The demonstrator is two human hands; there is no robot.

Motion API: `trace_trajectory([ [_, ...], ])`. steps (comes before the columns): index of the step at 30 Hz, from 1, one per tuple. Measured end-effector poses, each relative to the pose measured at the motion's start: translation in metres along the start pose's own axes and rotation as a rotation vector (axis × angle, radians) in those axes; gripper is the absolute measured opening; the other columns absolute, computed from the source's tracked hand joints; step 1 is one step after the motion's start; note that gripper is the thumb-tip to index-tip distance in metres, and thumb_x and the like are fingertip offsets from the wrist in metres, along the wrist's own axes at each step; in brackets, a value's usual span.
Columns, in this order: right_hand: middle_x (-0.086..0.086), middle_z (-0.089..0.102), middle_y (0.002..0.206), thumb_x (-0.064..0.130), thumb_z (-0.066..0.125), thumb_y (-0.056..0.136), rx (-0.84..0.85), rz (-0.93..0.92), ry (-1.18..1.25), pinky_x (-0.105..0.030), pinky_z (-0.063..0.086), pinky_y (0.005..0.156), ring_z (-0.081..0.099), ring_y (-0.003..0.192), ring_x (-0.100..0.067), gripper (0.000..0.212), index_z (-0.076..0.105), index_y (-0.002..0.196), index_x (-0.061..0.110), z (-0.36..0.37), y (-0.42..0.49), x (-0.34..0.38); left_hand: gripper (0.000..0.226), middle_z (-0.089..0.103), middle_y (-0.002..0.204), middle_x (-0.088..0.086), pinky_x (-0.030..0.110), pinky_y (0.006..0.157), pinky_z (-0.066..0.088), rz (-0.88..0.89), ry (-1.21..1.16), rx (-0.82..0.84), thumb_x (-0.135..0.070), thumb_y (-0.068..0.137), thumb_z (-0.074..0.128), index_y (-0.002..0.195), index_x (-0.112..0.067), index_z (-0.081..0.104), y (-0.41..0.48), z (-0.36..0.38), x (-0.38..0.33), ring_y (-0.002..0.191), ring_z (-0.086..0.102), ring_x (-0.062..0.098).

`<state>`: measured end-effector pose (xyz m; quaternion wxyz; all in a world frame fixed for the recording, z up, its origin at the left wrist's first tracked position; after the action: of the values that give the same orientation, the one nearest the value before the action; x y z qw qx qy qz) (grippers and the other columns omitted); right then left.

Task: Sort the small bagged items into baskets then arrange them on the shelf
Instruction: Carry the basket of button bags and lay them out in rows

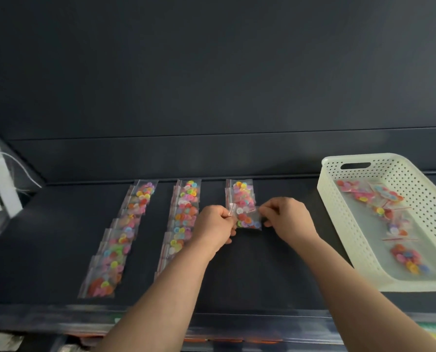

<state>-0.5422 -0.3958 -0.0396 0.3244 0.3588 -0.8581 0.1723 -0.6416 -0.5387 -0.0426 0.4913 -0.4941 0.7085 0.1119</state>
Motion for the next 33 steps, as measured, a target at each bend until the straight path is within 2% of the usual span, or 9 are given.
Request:
trace_trajectory([
  [3,0.009,0.067,0.072,0.033,0.062,0.088,-0.055,0.000,-0.090,-0.028,0.050,0.064,0.064,0.071,-0.012,0.014,0.070,0.081,0.024,0.004,0.004,0.004,0.001,0.069,0.093,0.004,0.030,0.062,0.060,-0.015,0.041,-0.060,-0.014,0.096,0.059,0.097,-0.013,0.058,0.004,0.000,0.002,0.072,0.070,0.012],
  [7,0.009,0.064,0.078,0.031,0.059,0.088,-0.092,0.023,-0.168,-0.027,0.041,0.060,0.058,0.075,-0.016,0.012,0.069,0.084,0.026,0.009,0.008,0.009,0.015,0.068,0.089,0.004,0.037,0.062,0.063,-0.018,0.132,-0.068,-0.019,0.093,0.066,0.100,-0.016,0.053,0.012,0.003,0.006,0.070,0.071,0.013],
  [15,0.004,0.068,0.088,0.033,0.062,0.088,-0.115,0.037,-0.166,-0.027,0.042,0.065,0.063,0.085,-0.021,0.013,0.065,0.095,0.022,0.014,0.012,0.010,0.035,0.064,0.088,0.006,0.034,0.051,0.061,-0.013,0.135,-0.084,-0.025,0.089,0.072,0.105,-0.016,0.042,0.022,0.003,0.007,0.061,0.070,0.016],
  [19,0.002,0.067,0.105,0.032,0.056,0.092,-0.199,-0.021,-0.302,-0.029,0.041,0.070,0.061,0.097,-0.023,0.020,0.063,0.109,0.025,-0.003,0.006,0.016,0.040,0.065,0.092,0.004,0.042,0.062,0.062,0.119,0.160,-0.135,-0.032,0.084,0.074,0.103,-0.021,0.041,0.023,0.001,0.000,0.076,0.071,0.024],
  [21,0.004,0.066,0.107,0.034,0.055,0.093,-0.271,-0.064,-0.386,-0.029,0.039,0.069,0.062,0.099,-0.022,0.020,0.064,0.109,0.028,-0.019,0.001,0.019,0.032,0.066,0.095,0.002,0.044,0.068,0.061,0.179,0.164,-0.104,-0.032,0.084,0.072,0.099,-0.021,0.046,0.021,0.006,-0.012,0.084,0.070,0.027],
  [24,0.005,0.067,0.103,0.034,0.053,0.093,-0.357,-0.139,-0.463,-0.028,0.037,0.064,0.060,0.098,-0.021,0.017,0.065,0.104,0.028,-0.045,-0.010,0.018,0.014,0.067,0.088,-0.003,0.045,0.075,0.060,0.226,0.105,0.003,-0.030,0.085,0.069,0.086,-0.024,0.057,0.011,0.025,-0.032,0.086,0.069,0.025],
  [27,0.005,0.067,0.099,0.028,0.052,0.093,-0.450,-0.180,-0.497,-0.027,0.033,0.061,0.060,0.098,-0.021,0.018,0.065,0.105,0.026,-0.079,-0.025,0.006,0.013,0.067,0.084,-0.006,0.044,0.079,0.060,0.253,0.085,0.108,-0.029,0.087,0.069,0.081,-0.027,0.058,-0.004,0.056,-0.051,0.086,0.069,0.020],
  [30,0.007,0.066,0.103,0.024,0.050,0.092,-0.506,-0.121,-0.479,-0.028,0.037,0.064,0.059,0.099,-0.019,0.023,0.063,0.111,0.028,-0.119,-0.040,-0.020,0.013,0.068,0.089,-0.006,0.045,0.083,0.059,0.290,0.056,0.184,-0.031,0.088,0.068,0.088,-0.030,0.055,-0.022,0.093,-0.074,0.087,0.070,0.019],
  [33,0.006,0.066,0.105,0.019,0.047,0.094,-0.459,-0.008,-0.520,-0.028,0.041,0.066,0.060,0.097,-0.021,0.026,0.064,0.110,0.031,-0.154,-0.051,-0.058,0.022,0.066,0.090,-0.006,0.045,0.083,0.058,0.309,0.008,0.233,-0.035,0.088,0.067,0.101,-0.023,0.054,-0.043,0.127,-0.097,0.081,0.070,0.017],
])
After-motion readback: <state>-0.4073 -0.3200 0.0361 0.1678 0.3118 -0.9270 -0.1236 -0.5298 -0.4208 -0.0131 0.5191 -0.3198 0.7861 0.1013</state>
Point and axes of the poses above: each hand's wrist, its own y-axis towards the middle knuckle, its own z-axis out of the palm, x = y × z, the point moved 4 cm from there along y, towards the middle knuckle
